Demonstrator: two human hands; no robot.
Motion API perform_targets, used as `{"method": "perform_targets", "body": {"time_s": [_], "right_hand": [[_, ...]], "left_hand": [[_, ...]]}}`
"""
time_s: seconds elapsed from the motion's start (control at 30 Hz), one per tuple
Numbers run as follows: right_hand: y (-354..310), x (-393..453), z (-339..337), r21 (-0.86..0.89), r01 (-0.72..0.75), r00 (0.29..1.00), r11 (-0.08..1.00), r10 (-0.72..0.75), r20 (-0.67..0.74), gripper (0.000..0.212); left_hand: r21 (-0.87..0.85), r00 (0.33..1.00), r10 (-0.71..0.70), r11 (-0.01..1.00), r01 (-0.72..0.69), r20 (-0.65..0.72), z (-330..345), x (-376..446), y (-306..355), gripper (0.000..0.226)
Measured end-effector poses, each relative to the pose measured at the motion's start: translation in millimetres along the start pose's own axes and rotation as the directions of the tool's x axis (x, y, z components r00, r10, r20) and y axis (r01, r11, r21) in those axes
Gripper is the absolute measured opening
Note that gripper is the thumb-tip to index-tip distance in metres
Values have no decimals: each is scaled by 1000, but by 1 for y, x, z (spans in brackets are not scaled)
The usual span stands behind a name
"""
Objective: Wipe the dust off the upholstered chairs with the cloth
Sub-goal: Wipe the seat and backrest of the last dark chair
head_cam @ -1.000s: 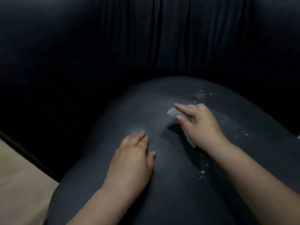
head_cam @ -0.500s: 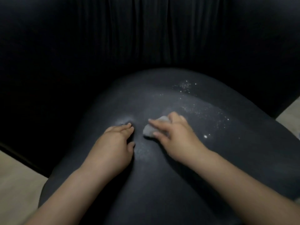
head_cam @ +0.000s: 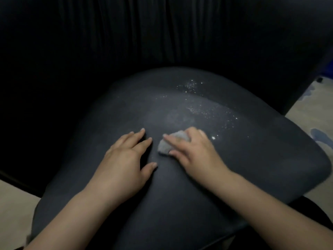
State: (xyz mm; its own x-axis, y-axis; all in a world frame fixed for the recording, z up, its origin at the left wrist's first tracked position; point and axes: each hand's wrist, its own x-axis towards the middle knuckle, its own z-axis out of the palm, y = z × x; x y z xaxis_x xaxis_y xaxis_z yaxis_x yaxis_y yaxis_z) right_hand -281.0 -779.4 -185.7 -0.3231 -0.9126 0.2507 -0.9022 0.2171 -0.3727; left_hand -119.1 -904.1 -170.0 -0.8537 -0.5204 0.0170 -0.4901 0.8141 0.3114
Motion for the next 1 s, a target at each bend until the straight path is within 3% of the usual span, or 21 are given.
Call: {"method": "perform_targets", "body": {"time_s": [0.1,0.17,0.23,0.37,0.63,0.73,0.83,0.9,1.0], "right_hand": [[39,28,-16,-108,-189,982,976,185,-46,41],[49,33,-25,-81,-267,963,960,262,-66,40],[38,21,-25,-27,-214,975,977,211,-68,41],[12,-20,-10,-13,54,999,998,-54,0,44],[69,42,-27,-29,-237,970,971,235,-61,41],[52,30,-25,12,-120,989,993,120,-86,44],[39,6,-18,-6,-11,1000,1000,11,-11,47],[49,3,-26,33,-109,993,993,111,-49,45],[77,8,-51,166,-257,925,952,292,-242,42]], "left_hand": [[-4,999,21,1000,-21,48,2,2,5,75],[4,996,26,1000,-26,86,1,4,5,78],[3,994,32,999,-32,103,0,8,4,79],[-10,998,36,999,-35,61,3,13,5,78],[-39,995,51,998,-48,86,7,22,16,78],[-56,994,65,997,-60,87,8,22,22,76],[-46,996,61,997,-58,72,11,26,28,76],[-34,997,48,998,-46,65,13,29,32,75],[-32,998,27,999,-26,49,15,35,36,73]]}}
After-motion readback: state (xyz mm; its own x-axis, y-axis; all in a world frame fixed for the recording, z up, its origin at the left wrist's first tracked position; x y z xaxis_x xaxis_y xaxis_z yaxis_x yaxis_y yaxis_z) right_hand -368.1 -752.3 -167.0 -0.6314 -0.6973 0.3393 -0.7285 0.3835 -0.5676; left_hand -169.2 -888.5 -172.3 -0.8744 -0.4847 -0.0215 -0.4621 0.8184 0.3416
